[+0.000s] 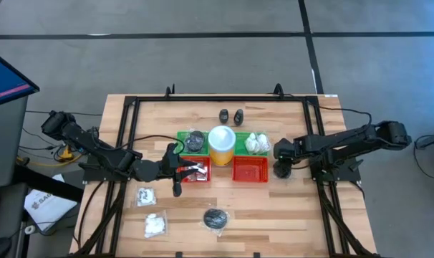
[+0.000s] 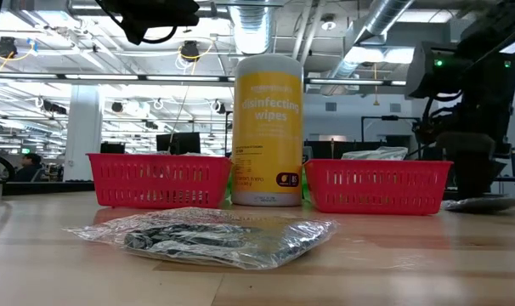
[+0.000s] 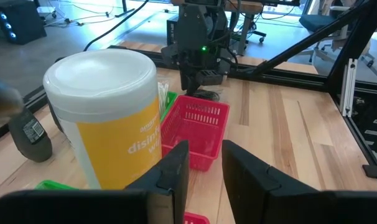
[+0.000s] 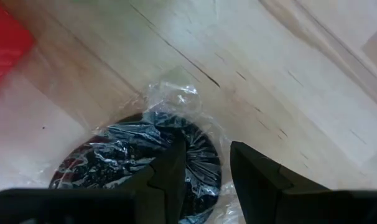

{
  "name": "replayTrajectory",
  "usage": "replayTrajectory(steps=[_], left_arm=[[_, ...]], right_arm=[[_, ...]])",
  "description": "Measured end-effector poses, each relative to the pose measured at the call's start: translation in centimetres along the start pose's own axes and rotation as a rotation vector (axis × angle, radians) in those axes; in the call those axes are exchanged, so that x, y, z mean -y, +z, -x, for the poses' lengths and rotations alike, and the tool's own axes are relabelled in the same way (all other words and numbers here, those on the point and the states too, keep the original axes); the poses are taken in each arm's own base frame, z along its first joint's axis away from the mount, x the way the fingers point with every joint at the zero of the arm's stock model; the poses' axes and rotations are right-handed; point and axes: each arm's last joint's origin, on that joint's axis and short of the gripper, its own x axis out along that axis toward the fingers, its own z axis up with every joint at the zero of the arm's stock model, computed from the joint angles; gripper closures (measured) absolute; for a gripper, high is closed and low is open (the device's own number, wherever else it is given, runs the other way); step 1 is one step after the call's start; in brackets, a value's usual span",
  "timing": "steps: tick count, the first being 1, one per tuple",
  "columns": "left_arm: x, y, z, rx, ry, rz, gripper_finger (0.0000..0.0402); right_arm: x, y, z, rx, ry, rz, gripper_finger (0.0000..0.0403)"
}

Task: Pick & Place Travel size toiletries
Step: Put the right hairbrush into the left green basket

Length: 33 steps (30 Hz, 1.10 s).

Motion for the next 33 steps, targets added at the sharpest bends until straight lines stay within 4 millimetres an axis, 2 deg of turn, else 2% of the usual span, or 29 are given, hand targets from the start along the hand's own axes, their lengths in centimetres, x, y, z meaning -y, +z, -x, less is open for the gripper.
replayTrajectory(steps=[6,15,20,33], left_arm=[[0.0,0.0,0.0,0.0,0.0,0.0,0.0314],[0.0,0.0,0.0,0.0,0.0,0.0,0.0314],[0.0,0.0,0.0,0.0,0.0,0.0,0.0314],[0.0,0.0,0.0,0.001,0.0,0.0,0.0314]], right_arm=[[0.0,0.0,0.0,-0.001,0.002,0.005,0.0296],[0.0,0.0,0.0,0.003,0.012,0.015,0.0395],[0.0,0.1,0.6,0.012,0.022,0.033,0.0398],[-0.3,1.2,4.3,0.091,0.077,0.043,0.0402]])
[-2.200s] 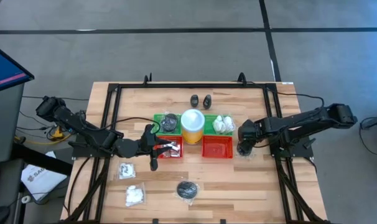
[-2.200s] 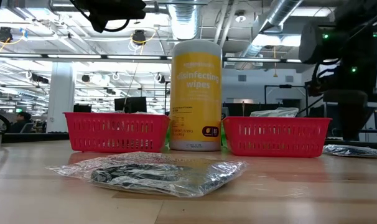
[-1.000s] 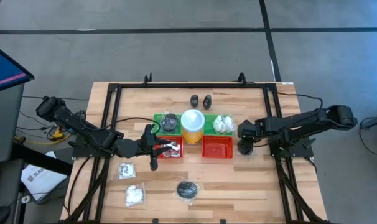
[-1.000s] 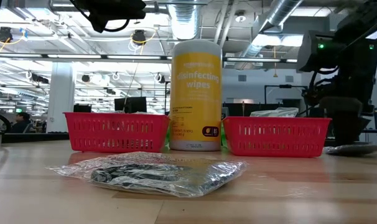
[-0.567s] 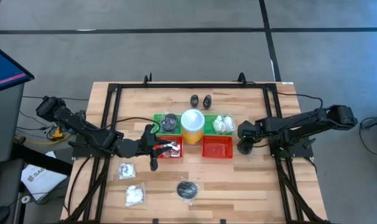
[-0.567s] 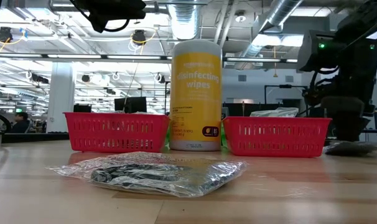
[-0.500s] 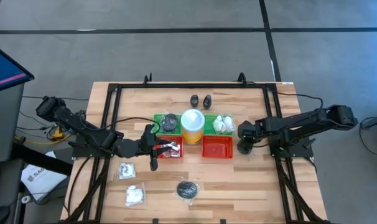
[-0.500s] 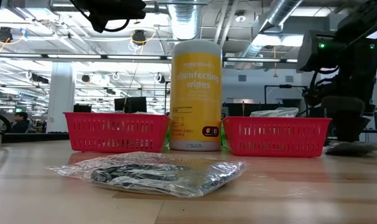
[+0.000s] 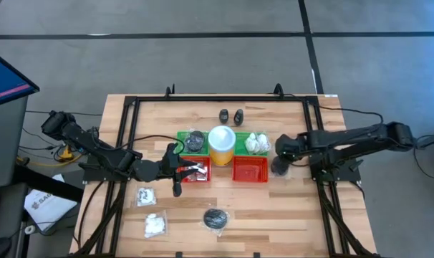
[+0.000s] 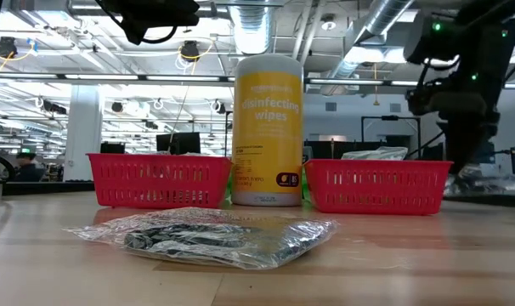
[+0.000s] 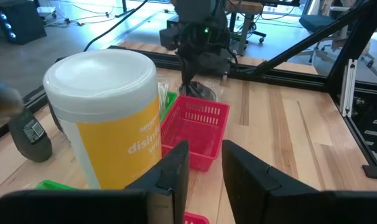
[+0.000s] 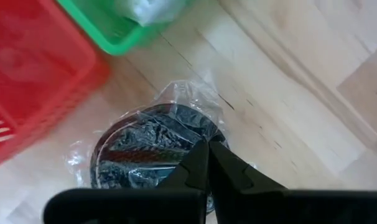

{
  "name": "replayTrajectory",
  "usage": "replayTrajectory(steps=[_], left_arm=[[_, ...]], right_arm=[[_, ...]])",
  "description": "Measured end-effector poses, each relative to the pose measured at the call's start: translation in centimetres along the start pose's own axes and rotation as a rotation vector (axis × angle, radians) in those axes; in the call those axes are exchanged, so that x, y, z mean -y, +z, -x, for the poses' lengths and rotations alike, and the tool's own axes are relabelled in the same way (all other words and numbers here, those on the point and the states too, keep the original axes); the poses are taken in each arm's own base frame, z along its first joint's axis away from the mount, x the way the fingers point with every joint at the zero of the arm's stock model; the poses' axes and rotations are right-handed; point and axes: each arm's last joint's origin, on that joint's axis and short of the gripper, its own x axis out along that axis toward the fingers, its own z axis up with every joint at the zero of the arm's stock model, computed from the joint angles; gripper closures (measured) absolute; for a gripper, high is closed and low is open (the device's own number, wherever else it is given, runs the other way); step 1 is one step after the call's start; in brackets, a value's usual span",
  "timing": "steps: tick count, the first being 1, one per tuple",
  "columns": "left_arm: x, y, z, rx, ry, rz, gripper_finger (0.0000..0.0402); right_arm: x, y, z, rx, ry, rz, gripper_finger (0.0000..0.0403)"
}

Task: Pick & Place Travel size toiletries
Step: Put the right hairbrush into the left green basket

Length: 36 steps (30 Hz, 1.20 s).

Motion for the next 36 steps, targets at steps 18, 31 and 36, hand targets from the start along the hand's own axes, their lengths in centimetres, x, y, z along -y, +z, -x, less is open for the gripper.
replayTrajectory(steps=[18,31,36], left_arm=[[0.0,0.0,0.0,0.001,0.0,0.005,0.0314],[0.0,0.2,0.0,0.014,-0.004,0.037,0.0314],[0.2,0.6,0.0,0.051,-0.015,0.067,0.0314]], right_arm=[[-2.7,1.0,6.9,0.222,0.171,0.11,0.0403],[-4.3,1.0,10.1,0.34,0.227,0.205,0.0403],[-4.9,1.1,11.0,0.416,0.238,0.234,0.0403]])
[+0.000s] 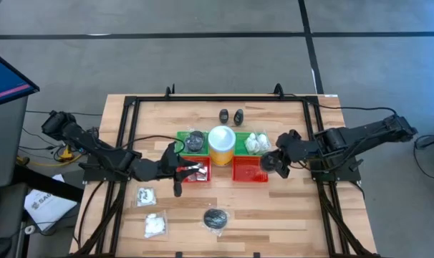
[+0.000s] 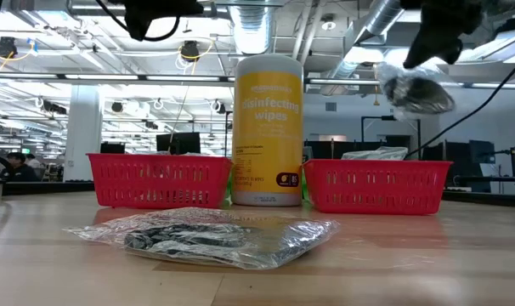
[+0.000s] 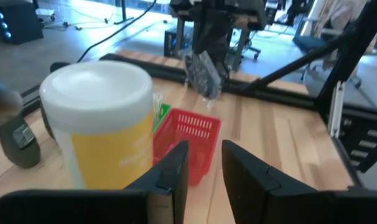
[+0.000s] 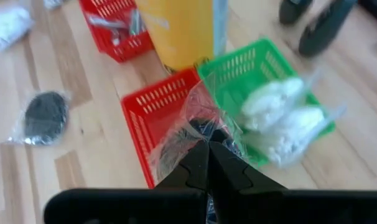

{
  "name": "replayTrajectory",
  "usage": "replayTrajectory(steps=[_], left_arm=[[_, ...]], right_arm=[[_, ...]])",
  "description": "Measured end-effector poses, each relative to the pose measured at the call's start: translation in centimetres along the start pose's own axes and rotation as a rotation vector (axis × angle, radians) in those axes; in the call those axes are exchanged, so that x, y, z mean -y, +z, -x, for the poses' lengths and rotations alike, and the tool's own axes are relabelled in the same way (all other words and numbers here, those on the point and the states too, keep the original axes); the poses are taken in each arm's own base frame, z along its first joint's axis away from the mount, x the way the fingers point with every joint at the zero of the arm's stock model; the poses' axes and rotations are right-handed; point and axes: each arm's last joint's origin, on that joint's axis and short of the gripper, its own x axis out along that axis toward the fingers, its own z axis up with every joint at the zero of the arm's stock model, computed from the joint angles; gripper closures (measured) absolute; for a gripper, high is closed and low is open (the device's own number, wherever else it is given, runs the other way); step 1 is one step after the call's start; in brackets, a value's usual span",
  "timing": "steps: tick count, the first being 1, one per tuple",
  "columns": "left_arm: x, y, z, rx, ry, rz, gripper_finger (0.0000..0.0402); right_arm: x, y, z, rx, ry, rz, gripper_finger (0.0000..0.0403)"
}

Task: Pick & Place Travel size toiletries
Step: Put the right hairbrush into the left green basket

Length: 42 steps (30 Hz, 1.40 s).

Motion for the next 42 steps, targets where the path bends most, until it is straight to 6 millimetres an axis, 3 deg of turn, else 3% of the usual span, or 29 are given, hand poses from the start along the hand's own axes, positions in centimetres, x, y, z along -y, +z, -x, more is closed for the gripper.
replayTrajectory(steps=[16,25,31,37,42], left_arm=[[1.5,-1.0,-3.9,0.131,-0.033,0.109,0.0314],[-0.2,-1.3,-7.1,0.148,-0.165,0.193,0.0312],[-0.9,-1.8,-8.5,0.141,-0.224,0.231,0.0277],[-1.0,-1.8,-8.6,0.137,-0.228,0.237,0.0232],[-1.0,-1.6,-8.5,0.156,-0.23,0.233,0.0218]], right_arm=[[-2.5,2.4,0.8,0.306,0.144,0.176,0.0403],[-4.5,3.1,-2.0,0.34,0.139,0.279,0.0403],[-5.4,3.4,-3.2,0.351,0.139,0.317,0.0403],[-5.9,3.8,-3.8,0.393,0.146,0.326,0.0403],[-6.2,4.5,-4.2,0.447,0.146,0.345,0.0403]])
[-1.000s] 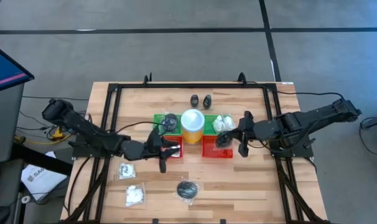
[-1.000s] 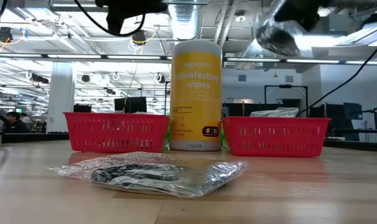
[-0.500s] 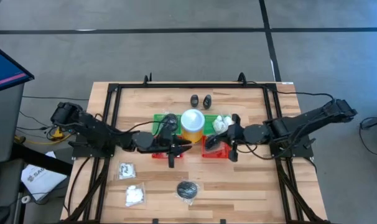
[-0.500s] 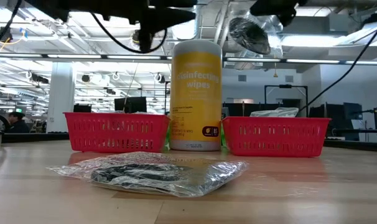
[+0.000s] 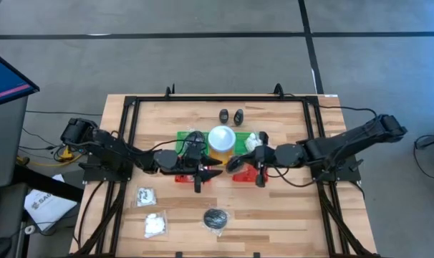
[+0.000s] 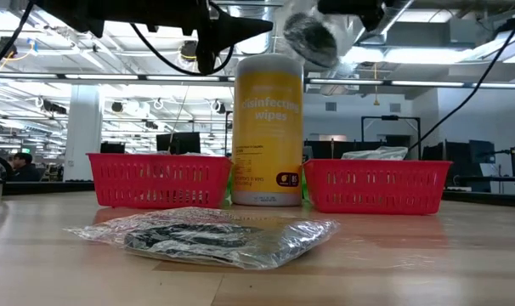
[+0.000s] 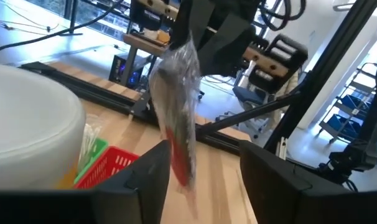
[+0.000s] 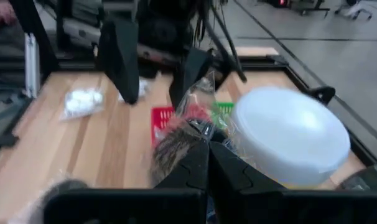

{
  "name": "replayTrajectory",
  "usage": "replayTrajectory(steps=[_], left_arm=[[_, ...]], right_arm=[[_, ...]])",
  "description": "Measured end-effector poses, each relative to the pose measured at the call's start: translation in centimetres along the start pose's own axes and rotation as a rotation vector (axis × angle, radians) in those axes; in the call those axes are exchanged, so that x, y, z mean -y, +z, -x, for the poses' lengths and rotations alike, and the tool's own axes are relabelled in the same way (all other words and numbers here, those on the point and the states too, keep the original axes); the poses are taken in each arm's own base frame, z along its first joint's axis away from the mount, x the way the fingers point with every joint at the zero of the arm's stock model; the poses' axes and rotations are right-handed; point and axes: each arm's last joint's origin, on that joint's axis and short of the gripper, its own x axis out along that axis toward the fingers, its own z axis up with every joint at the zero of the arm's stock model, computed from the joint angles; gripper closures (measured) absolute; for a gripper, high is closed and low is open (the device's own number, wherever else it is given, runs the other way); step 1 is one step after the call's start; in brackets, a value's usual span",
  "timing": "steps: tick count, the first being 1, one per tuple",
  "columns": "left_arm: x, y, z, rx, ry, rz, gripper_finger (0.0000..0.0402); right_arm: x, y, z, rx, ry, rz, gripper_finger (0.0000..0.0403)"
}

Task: Pick & Place Travel size toiletries
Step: Put the right hairbrush into the left green basket

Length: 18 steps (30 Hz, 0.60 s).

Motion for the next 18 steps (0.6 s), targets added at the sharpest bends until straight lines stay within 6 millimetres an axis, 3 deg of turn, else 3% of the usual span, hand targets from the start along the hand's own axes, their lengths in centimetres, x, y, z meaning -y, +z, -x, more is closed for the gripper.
replayTrajectory(steps=[6,18], left_arm=[[0.0,0.1,0.0,0.012,-0.003,0.003,0.022],[-0.2,0.0,0.0,0.019,0.073,-0.066,0.0221]], right_arm=[[0.0,0.1,-1.4,0.001,-0.02,0.019,0.0403],[-1.7,2.8,-3.6,-0.083,0.003,0.125,0.0403]])
